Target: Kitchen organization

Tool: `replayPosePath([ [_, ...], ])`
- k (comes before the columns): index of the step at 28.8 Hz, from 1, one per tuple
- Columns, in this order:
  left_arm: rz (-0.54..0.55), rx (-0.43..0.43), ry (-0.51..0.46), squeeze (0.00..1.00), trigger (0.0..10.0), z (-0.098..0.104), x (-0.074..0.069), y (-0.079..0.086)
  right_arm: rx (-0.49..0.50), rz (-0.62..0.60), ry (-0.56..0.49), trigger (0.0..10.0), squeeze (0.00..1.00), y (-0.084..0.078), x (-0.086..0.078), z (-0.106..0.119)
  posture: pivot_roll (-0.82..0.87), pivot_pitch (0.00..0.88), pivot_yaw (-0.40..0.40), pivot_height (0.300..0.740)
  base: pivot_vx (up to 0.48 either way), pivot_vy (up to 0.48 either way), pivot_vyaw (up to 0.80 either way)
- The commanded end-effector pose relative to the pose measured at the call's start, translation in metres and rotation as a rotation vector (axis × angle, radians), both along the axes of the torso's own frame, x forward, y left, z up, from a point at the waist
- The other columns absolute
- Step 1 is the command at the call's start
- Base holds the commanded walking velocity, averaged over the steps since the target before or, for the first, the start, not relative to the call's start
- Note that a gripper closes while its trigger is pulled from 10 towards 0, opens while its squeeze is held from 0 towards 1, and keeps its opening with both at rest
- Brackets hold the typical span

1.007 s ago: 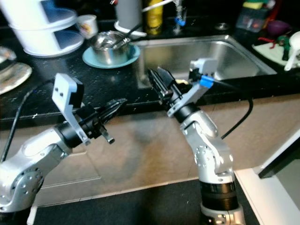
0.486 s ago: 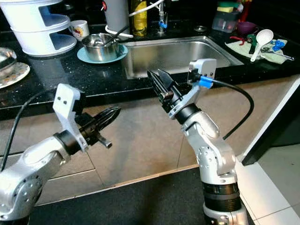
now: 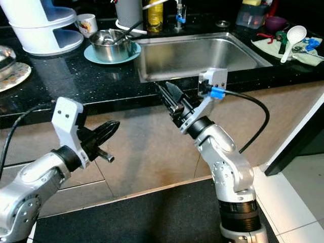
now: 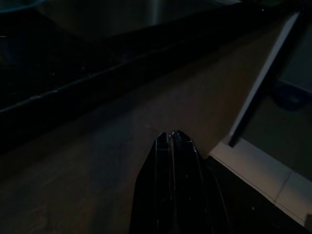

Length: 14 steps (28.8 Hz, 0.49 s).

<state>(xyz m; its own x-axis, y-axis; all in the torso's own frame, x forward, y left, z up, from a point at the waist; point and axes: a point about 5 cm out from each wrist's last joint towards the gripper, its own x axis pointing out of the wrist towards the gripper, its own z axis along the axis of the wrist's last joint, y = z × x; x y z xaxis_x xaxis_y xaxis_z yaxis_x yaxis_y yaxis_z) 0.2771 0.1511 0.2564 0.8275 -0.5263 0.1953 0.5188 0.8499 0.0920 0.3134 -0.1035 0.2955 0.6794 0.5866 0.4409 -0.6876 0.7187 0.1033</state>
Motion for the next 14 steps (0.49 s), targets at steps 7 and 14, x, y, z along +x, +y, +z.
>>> replayPosePath([
  [7,-0.014,0.025,-0.002,0.0,10.0,0.0019,-0.0034,0.0005,0.011,0.023,0.007,10.0,0.0,0.0008,-0.005,-0.0031,0.06,0.246,-0.008,0.74,0.0,0.0,0.0],
  [14,0.006,0.018,-0.004,0.0,10.0,0.0046,-0.0016,-0.0035,0.021,0.008,0.021,10.0,0.0,-0.0019,-0.0045,-0.0065,0.06,0.243,-0.004,0.74,0.0,0.0,0.0],
])
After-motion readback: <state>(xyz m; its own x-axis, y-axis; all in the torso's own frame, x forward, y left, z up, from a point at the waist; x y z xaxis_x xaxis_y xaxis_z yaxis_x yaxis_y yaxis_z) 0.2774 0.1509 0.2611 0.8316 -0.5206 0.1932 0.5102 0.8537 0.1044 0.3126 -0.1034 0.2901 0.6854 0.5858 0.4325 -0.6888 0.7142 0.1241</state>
